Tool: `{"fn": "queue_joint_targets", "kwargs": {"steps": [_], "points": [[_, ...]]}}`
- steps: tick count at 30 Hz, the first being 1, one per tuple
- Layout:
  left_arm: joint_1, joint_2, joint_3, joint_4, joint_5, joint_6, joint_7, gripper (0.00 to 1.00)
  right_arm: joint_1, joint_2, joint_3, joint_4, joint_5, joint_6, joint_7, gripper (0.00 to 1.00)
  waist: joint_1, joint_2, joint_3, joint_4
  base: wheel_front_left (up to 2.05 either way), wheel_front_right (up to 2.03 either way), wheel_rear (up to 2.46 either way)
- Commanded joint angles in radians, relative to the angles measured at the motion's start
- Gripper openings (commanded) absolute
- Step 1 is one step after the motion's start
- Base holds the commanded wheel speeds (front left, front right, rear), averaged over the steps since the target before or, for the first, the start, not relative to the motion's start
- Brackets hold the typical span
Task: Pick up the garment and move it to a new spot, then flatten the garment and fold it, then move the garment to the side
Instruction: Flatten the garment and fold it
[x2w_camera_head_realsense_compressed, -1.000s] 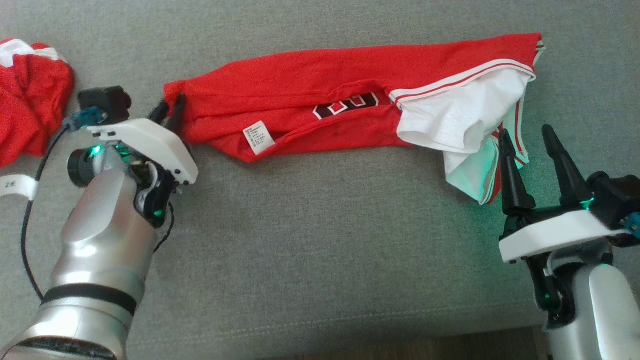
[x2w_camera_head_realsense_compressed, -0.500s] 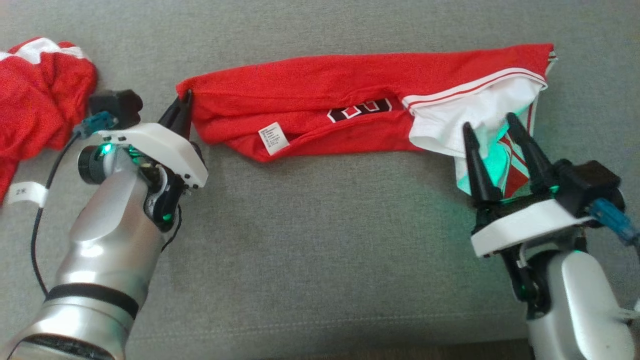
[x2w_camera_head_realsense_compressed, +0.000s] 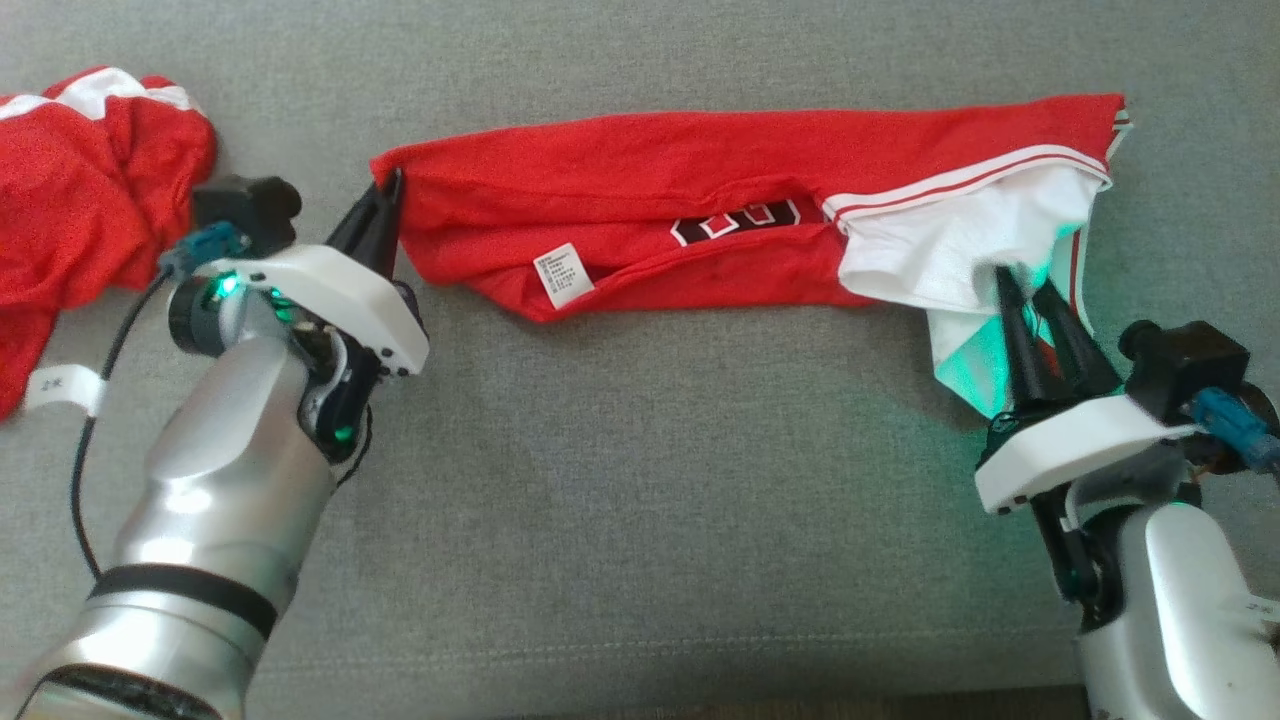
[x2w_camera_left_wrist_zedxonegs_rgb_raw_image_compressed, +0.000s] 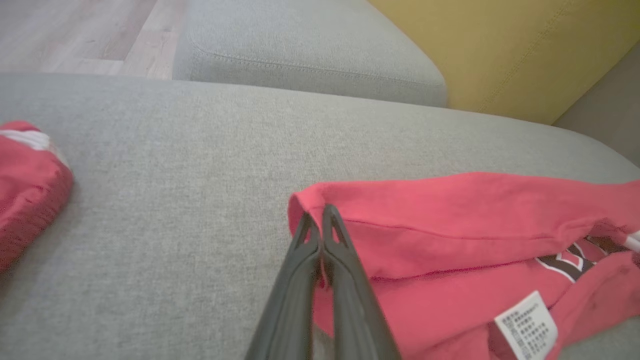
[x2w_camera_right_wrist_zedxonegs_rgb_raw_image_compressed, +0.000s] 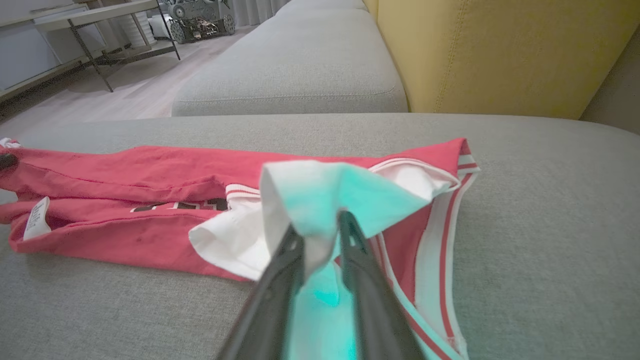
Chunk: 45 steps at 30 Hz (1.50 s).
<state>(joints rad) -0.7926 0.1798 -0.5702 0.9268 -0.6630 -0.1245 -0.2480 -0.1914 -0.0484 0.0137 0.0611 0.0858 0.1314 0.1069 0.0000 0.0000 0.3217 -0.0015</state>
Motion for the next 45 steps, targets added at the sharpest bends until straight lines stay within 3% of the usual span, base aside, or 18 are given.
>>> {"fn": "queue_joint_targets", "kwargs": {"steps": [1, 6, 15, 20, 30, 38, 45], "points": [[-0.049, 0.045, 0.026, -0.033, -0.003, -0.006, -0.011, 0.00, -0.018, -0.002, 0.015, -0.035, 0.003, -0.001, -0.006, 0.00, 0.0000, 0.0000, -0.003, 0.000, 0.00, 0.00, 0.00], [-0.031, 0.077, 0.073, -0.149, 0.034, -0.006, -0.013, 0.00, -0.024, -0.002, -0.019, -0.080, 0.026, -0.001, -0.042, 0.00, 0.0000, 0.0000, -0.033, 0.000, 0.00, 0.00, 0.00], [0.059, 0.142, 0.186, -0.487, 0.133, 0.023, -0.014, 0.00, -0.099, -0.013, -0.112, -0.274, 0.028, -0.001, -0.039, 0.00, 0.0000, 0.0000, -0.137, 0.002, 0.00, 0.00, 0.00], [0.093, 0.177, 0.211, -0.668, 0.148, 0.061, -0.004, 0.00, -0.168, -0.043, -0.137, -0.366, 0.054, -0.001, -0.001, 0.00, 0.0000, 0.0000, -0.199, 0.008, 0.00, 0.00, 0.00], [0.171, 0.246, 0.257, -1.015, 0.153, 0.174, 0.116, 0.00, -0.272, -0.084, -0.167, -0.452, 0.121, -0.001, 0.074, 0.00, 0.0000, 0.0000, -0.278, 0.012, 0.00, 0.00, 0.00], [0.224, 0.258, 0.268, -1.097, 0.132, 0.207, 0.155, 0.00, -0.301, -0.091, -0.151, -0.422, 0.153, -0.001, 0.112, 0.00, 0.0000, 0.0000, -0.281, 0.013, 0.00, 0.00, 0.00], [0.149, 0.226, 0.253, -1.028, 0.105, 0.179, 0.151, 0.00, -0.408, -0.120, -0.121, -0.308, 0.197, -0.001, 0.135, 0.00, 0.0000, 0.0000, -0.229, 0.022, 0.00, 0.00, 0.00]]}}
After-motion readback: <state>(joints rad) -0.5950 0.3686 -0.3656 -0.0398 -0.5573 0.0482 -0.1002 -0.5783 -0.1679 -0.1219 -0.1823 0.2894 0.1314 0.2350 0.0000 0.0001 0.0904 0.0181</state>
